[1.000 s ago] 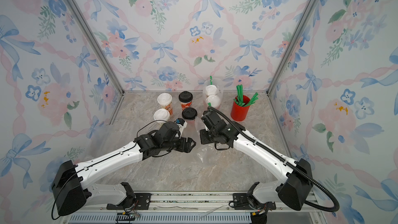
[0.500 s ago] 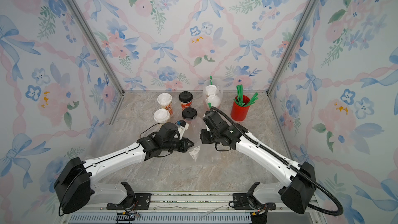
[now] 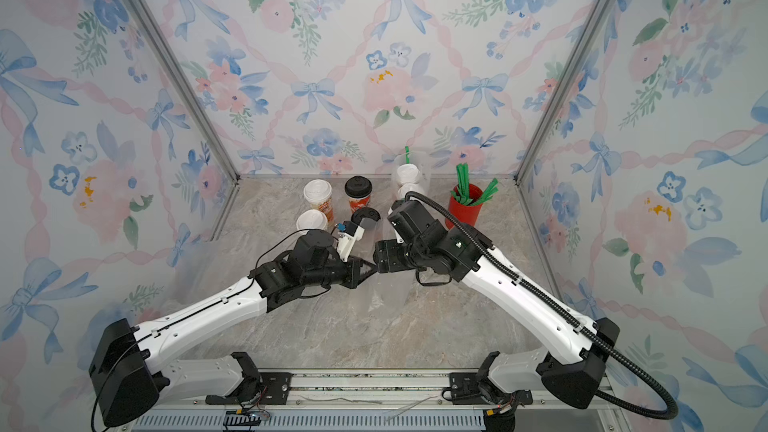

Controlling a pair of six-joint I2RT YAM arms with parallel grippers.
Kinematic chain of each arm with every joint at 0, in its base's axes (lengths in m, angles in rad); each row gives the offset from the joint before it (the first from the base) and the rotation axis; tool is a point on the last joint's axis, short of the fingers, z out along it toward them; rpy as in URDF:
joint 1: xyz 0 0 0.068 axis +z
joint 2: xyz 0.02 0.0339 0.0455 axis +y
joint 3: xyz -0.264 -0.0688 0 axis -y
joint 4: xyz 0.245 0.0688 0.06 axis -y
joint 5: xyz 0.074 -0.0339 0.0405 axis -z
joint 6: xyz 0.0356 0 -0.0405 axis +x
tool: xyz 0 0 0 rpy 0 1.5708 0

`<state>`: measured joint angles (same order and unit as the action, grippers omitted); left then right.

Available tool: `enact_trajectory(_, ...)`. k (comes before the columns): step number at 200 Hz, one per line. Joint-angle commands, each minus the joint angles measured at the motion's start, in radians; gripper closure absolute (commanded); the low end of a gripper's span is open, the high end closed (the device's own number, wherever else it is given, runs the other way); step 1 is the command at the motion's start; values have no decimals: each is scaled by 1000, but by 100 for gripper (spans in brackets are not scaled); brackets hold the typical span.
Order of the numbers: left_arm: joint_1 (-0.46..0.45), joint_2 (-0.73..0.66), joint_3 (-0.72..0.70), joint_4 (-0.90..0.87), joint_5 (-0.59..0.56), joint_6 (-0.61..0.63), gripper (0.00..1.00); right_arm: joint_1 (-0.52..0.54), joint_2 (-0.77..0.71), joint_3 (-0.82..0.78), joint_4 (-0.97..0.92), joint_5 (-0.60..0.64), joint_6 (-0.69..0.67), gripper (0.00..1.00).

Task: Pack milk tea into plastic carrier bags
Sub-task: Adjust the plastic carrier bag at the center of the board.

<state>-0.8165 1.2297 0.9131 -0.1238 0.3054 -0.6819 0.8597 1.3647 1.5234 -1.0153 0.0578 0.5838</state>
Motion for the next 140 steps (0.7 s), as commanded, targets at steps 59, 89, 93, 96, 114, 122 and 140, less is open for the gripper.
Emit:
enact_trajectory(59,-4,43,36,-31,-12,23,100,13,151,7,-246,206,-31,7)
enact_trajectory(89,-6,44,47,-61,-37,30,100,6,177,32,-326,307,-36,7)
enact_trajectory(93,-6,44,49,-65,-40,32,100,4,177,36,-334,318,-34,8)
enact_trajectory(96,-6,44,49,-69,-42,33,100,1,177,38,-340,326,-32,8)
enact_trajectory(114,-5,45,54,-84,-52,41,100,-7,174,55,-376,379,-22,17)
enact_trajectory(122,-6,45,54,-89,-54,42,100,-10,174,67,-397,406,-17,22)
enact_trajectory(140,-6,47,56,-94,-55,45,100,-11,160,89,-420,455,-10,36)
